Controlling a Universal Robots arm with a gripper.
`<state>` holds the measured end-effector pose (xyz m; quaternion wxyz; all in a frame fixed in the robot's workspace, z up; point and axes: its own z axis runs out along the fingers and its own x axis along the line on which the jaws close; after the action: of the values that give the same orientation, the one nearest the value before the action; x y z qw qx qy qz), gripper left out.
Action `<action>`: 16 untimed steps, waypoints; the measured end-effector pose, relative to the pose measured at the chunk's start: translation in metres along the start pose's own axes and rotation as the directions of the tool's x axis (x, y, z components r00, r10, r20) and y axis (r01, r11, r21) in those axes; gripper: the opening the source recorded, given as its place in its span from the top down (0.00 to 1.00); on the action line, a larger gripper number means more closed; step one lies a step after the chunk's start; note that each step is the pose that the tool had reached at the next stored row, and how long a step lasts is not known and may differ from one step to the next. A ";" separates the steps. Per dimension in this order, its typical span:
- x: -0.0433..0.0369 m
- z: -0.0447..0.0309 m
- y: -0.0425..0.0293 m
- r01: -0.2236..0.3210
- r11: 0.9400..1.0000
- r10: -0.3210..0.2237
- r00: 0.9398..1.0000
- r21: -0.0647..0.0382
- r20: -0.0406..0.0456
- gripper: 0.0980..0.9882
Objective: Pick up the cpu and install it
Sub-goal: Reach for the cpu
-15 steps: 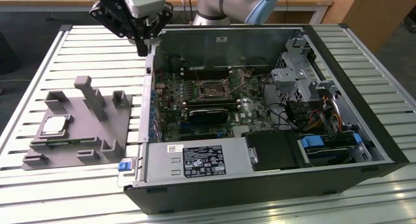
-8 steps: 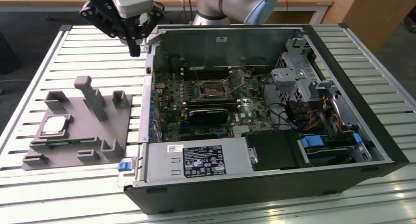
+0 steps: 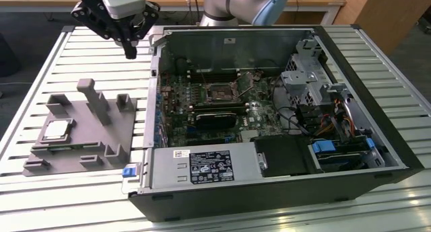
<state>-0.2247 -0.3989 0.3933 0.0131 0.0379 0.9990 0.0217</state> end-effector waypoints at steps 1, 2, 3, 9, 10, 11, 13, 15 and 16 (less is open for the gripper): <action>0.0019 0.0000 -0.0001 0.000 1.000 0.000 1.000 0.000 0.000 0.99; 0.0038 -0.0001 -0.0003 0.000 1.000 0.000 1.000 0.000 0.000 0.99; 0.0056 -0.0002 -0.0004 0.000 1.000 0.000 1.000 0.000 0.000 0.99; 0.0173 -0.0005 -0.0013 0.000 1.000 0.000 1.000 0.000 0.000 0.99; 0.0193 -0.0005 -0.0014 0.000 1.000 0.000 1.000 0.000 0.000 0.99; 0.0212 -0.0005 -0.0016 0.000 1.000 0.000 1.000 0.000 0.000 0.99; 0.0249 -0.0007 -0.0019 0.000 1.000 0.000 1.000 0.000 0.000 0.99; 0.0284 -0.0008 -0.0021 0.000 1.000 0.000 1.000 0.000 0.000 0.99; 0.0300 -0.0008 -0.0022 0.000 1.000 0.000 1.000 0.000 0.000 0.99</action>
<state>-0.2549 -0.3989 0.3933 0.0130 0.0378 0.9990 0.0217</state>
